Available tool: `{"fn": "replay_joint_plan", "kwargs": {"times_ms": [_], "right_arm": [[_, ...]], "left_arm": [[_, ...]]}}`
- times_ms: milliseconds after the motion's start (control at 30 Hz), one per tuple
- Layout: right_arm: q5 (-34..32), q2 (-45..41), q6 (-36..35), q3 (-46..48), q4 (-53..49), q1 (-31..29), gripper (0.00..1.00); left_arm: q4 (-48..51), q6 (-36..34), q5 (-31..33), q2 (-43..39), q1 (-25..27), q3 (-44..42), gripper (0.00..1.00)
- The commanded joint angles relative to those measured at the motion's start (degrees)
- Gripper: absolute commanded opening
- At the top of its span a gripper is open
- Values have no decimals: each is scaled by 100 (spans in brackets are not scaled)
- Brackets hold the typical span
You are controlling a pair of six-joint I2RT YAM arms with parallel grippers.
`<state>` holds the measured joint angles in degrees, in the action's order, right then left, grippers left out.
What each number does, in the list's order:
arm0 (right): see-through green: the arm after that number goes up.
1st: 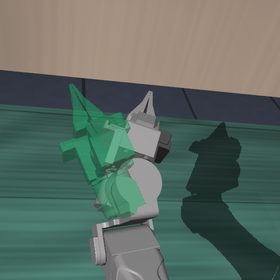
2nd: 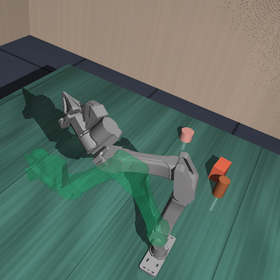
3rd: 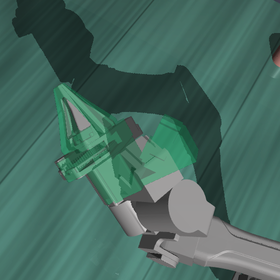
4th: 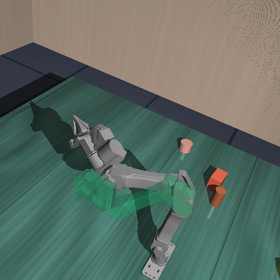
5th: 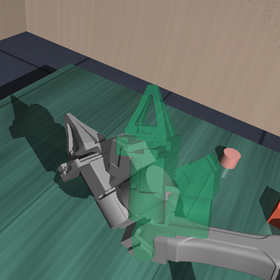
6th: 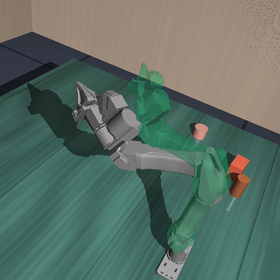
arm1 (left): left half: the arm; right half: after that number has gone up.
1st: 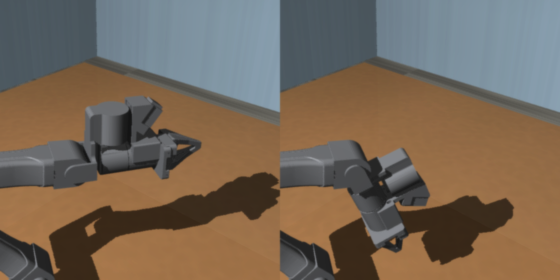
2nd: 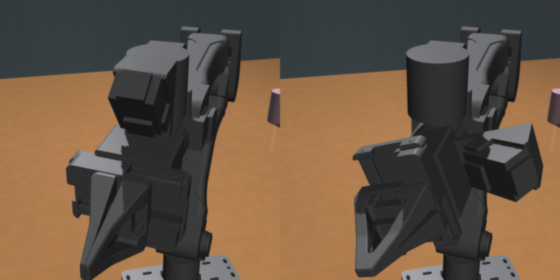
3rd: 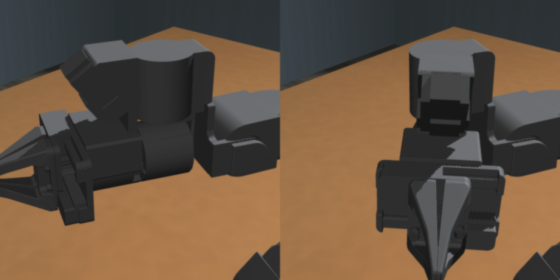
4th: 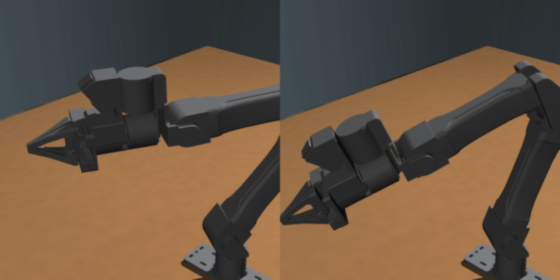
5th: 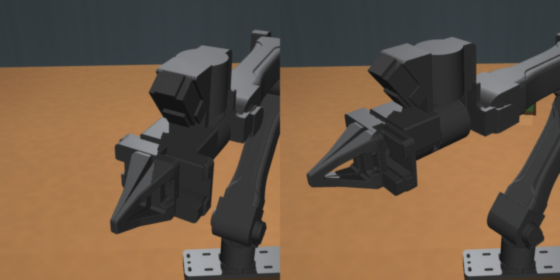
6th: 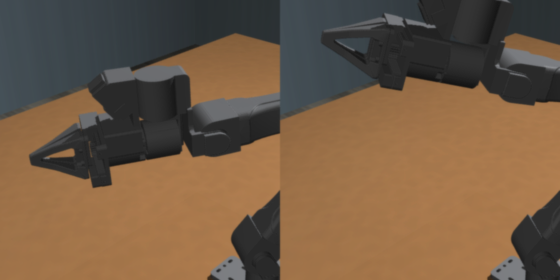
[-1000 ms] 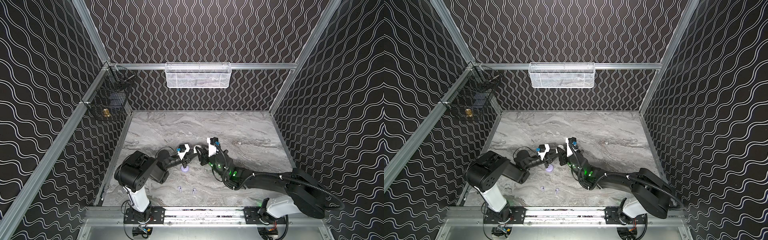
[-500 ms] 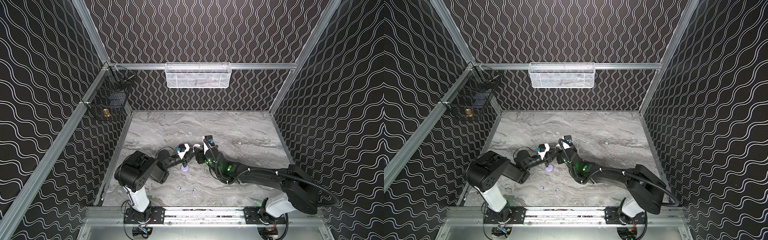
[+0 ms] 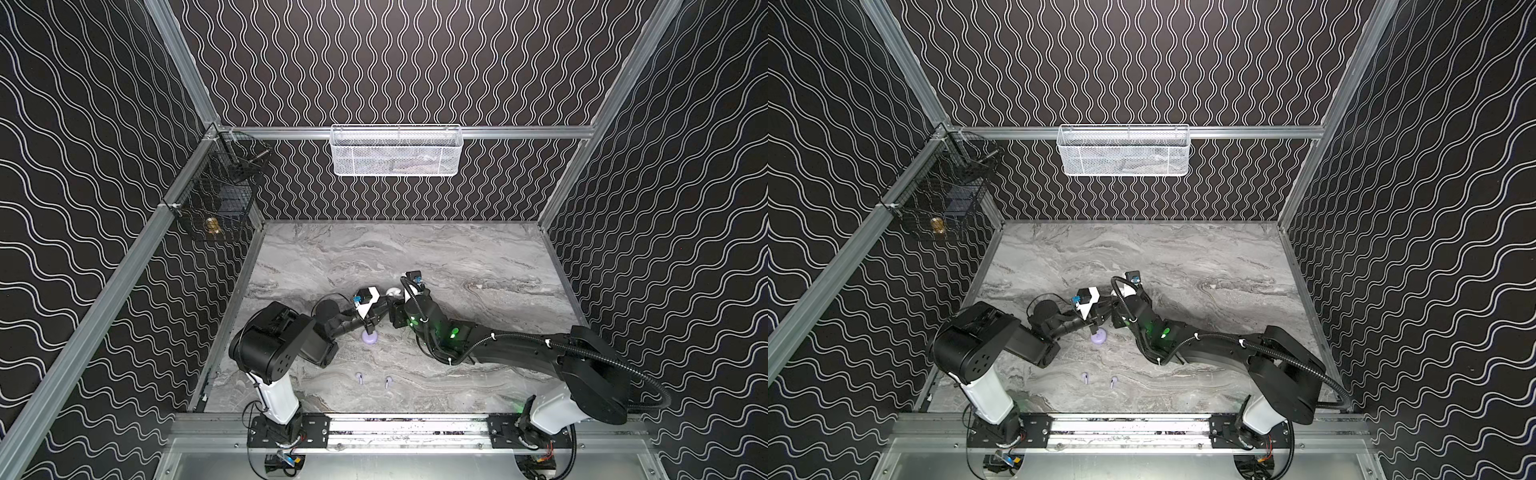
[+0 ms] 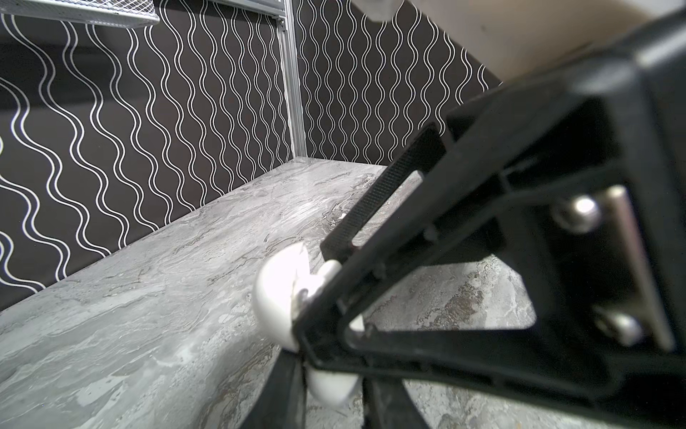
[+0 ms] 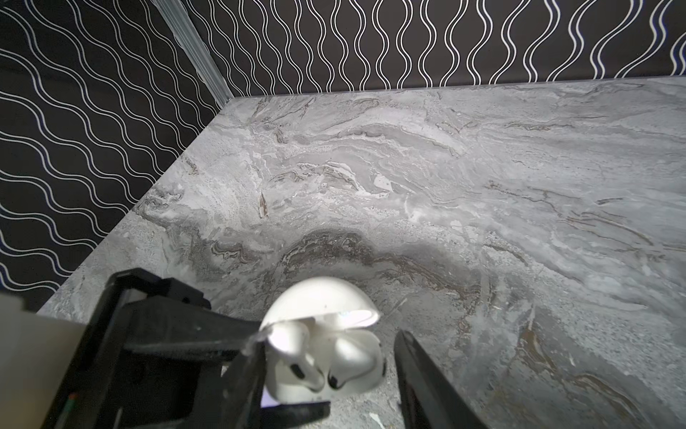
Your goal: Insert the wireless bluetooth earbuds into the charging case
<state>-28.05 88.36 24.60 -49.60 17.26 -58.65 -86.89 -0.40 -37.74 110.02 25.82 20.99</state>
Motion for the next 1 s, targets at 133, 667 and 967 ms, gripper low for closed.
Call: {"fn": "replay_joint_plan", "kwargs": {"times_ms": [133,667,967], "right_arm": [[-35,-414,8,222,219,6,57],[54,-325,48,195,68,47,57],[92,-240,75,188,26,66,57]], "left_arm": [[-188,-48,3,11,2,29,15],[-190,-65,3,2,4,20,15],[-188,-64,-6,4,2,19,15]]}}
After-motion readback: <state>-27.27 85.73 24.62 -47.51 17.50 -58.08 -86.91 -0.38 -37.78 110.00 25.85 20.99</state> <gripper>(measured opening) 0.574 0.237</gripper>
